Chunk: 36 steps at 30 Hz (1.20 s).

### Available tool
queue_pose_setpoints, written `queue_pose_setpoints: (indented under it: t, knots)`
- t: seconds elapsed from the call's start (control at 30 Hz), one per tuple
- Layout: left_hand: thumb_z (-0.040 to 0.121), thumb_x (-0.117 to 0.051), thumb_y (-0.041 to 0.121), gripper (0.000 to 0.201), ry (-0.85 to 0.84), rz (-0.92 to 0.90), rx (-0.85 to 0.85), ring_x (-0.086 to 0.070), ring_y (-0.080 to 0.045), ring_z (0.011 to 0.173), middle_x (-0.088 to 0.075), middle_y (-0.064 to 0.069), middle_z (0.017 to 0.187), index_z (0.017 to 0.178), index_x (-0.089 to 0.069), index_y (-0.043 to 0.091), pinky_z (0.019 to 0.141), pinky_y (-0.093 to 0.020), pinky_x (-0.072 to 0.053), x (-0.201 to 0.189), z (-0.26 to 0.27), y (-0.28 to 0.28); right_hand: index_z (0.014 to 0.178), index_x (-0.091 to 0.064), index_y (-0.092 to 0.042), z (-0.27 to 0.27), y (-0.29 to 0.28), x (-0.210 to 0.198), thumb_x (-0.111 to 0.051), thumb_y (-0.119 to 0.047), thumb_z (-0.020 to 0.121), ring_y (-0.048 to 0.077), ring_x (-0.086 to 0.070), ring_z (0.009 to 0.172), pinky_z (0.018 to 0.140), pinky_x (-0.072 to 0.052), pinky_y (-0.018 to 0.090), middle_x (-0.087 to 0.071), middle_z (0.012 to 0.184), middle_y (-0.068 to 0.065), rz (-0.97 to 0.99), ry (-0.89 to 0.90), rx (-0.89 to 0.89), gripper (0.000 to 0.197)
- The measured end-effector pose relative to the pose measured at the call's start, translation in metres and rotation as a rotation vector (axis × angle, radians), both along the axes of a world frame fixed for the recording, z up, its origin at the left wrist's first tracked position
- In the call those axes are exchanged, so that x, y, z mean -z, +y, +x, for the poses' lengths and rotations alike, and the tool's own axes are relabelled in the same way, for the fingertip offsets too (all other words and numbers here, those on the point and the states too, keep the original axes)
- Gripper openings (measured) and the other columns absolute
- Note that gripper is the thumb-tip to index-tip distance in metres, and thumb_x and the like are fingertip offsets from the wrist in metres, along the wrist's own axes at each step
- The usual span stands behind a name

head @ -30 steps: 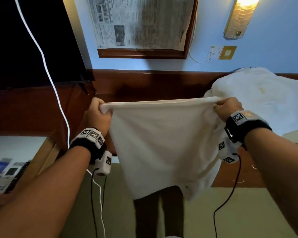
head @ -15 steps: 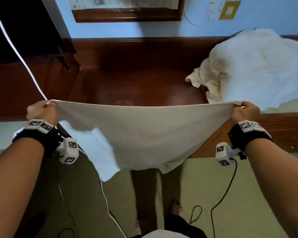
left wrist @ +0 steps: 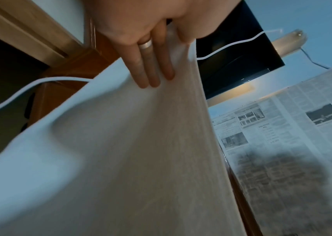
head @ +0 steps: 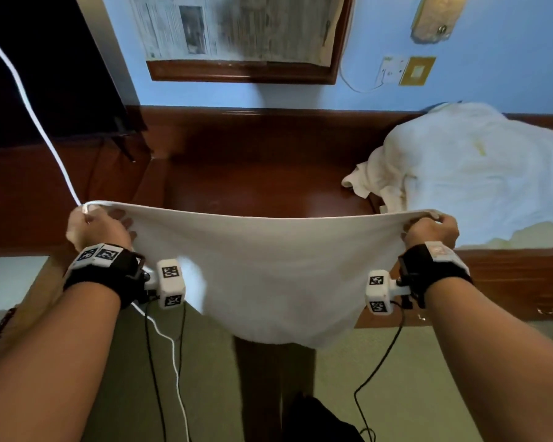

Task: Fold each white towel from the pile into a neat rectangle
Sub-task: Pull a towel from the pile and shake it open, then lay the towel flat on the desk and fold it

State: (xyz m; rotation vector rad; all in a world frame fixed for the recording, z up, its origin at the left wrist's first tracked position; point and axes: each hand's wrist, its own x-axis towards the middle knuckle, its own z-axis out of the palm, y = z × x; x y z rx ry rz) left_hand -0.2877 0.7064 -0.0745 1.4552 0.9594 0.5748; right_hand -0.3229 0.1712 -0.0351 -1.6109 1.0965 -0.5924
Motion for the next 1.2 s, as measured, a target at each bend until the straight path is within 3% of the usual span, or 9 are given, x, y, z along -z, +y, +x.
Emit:
queue_pose_setpoints:
  t: [0.27, 0.4, 0.57, 0.63, 0.7, 0.77, 0.87, 1.03, 1.2]
  knots:
    - [0.094, -0.042, 0.031, 0.027, -0.219, 0.012, -0.185, -0.072, -0.021, 0.083, -0.072, 0.001, 0.092, 0.103, -0.067, 0.033, 0.067, -0.037, -0.060, -0.029, 0.076, -0.034, 0.117, -0.065, -0.015, 0.112, 0.010, -0.003, -0.040, -0.011, 0.088, 0.027, -0.063, 0.096, 0.087, -0.054, 0.035, -0.067, 0.107, 0.006, 0.090, -0.112, 0.054, 0.039]
    - [0.080, -0.044, 0.061, 0.041, -0.297, -0.075, -0.135, -0.075, -0.020, 0.085, -0.077, 0.000, 0.094, 0.101, -0.069, 0.036, 0.080, -0.047, -0.061, 0.019, 0.198, 0.031, 0.110, -0.062, -0.019, 0.211, 0.006, -0.008, -0.039, -0.001, 0.090, 0.020, -0.062, 0.088, 0.073, -0.050, 0.025, -0.062, 0.095, 0.001, 0.132, -0.205, 0.022, 0.036]
    - [0.101, -0.039, 0.044, 0.046, -0.129, -0.200, 0.016, -0.066, -0.008, 0.088, -0.065, 0.011, 0.105, 0.140, -0.053, 0.023, 0.078, -0.028, -0.054, -0.019, 0.285, -0.011, 0.099, -0.062, -0.024, 0.334, -0.001, 0.016, -0.044, -0.003, 0.088, 0.026, -0.068, 0.086, 0.075, -0.061, 0.041, -0.067, 0.096, 0.007, 0.106, -0.180, -0.093, 0.030]
    - [0.100, -0.039, 0.036, 0.042, -0.112, -0.236, 0.093, -0.067, -0.008, 0.088, -0.069, 0.008, 0.107, 0.135, -0.057, 0.022, 0.089, -0.035, -0.053, -0.005, 0.318, -0.014, 0.094, -0.063, -0.025, 0.374, -0.007, 0.044, -0.052, -0.011, 0.088, 0.028, -0.068, 0.090, 0.080, -0.060, 0.043, -0.068, 0.097, 0.007, 0.055, -0.134, -0.181, 0.019]
    - [0.091, -0.049, 0.041, 0.046, -0.104, -0.274, 0.202, -0.067, -0.016, 0.102, -0.067, 0.001, 0.124, 0.131, -0.059, 0.023, 0.096, -0.046, -0.051, 0.016, 0.336, -0.024, 0.115, -0.066, -0.024, 0.394, -0.006, 0.075, -0.056, -0.025, 0.086, 0.030, -0.067, 0.102, 0.091, -0.055, 0.049, -0.068, 0.109, 0.008, 0.028, -0.066, -0.265, 0.030]
    - [0.096, -0.048, 0.037, 0.043, -0.010, -0.181, 0.356, -0.056, -0.023, 0.119, -0.058, 0.003, 0.132, 0.138, -0.051, 0.030, 0.101, -0.046, -0.044, 0.044, 0.340, -0.042, 0.146, -0.045, -0.018, 0.391, 0.001, 0.107, -0.058, -0.025, 0.094, 0.030, -0.056, 0.124, 0.106, -0.045, 0.042, -0.056, 0.137, 0.013, 0.002, 0.066, -0.421, 0.054]
    - [0.100, -0.059, 0.033, 0.054, 0.365, 0.299, 0.679, -0.043, -0.023, 0.140, -0.045, -0.003, 0.153, 0.151, -0.043, 0.027, 0.113, -0.032, -0.031, 0.108, 0.314, -0.061, 0.156, -0.025, -0.020, 0.350, 0.017, 0.159, -0.056, -0.028, 0.100, 0.027, -0.031, 0.145, 0.117, -0.028, 0.036, -0.030, 0.159, 0.010, -0.150, 0.405, -0.793, 0.066]
    - [0.084, -0.049, 0.079, 0.086, 1.035, 0.778, 1.224, 0.007, -0.026, 0.154, 0.015, 0.013, 0.166, 0.150, 0.004, 0.059, 0.121, -0.060, -0.008, 0.188, 0.234, -0.064, 0.156, 0.003, -0.039, 0.252, 0.021, 0.228, -0.033, -0.064, 0.097, 0.027, 0.014, 0.152, 0.121, -0.002, 0.055, 0.019, 0.164, 0.001, -0.605, 0.905, -1.277, 0.074]
    - [0.070, -0.022, 0.094, 0.092, 1.117, 0.909, 1.251, 0.015, -0.034, 0.152, 0.033, 0.015, 0.160, 0.140, 0.028, 0.063, 0.114, -0.069, -0.015, 0.190, 0.232, -0.065, 0.151, 0.019, -0.045, 0.249, 0.014, 0.231, -0.020, -0.073, 0.091, 0.027, 0.028, 0.147, 0.118, 0.003, 0.064, 0.040, 0.155, -0.007, -0.670, 0.981, -1.332, 0.077]
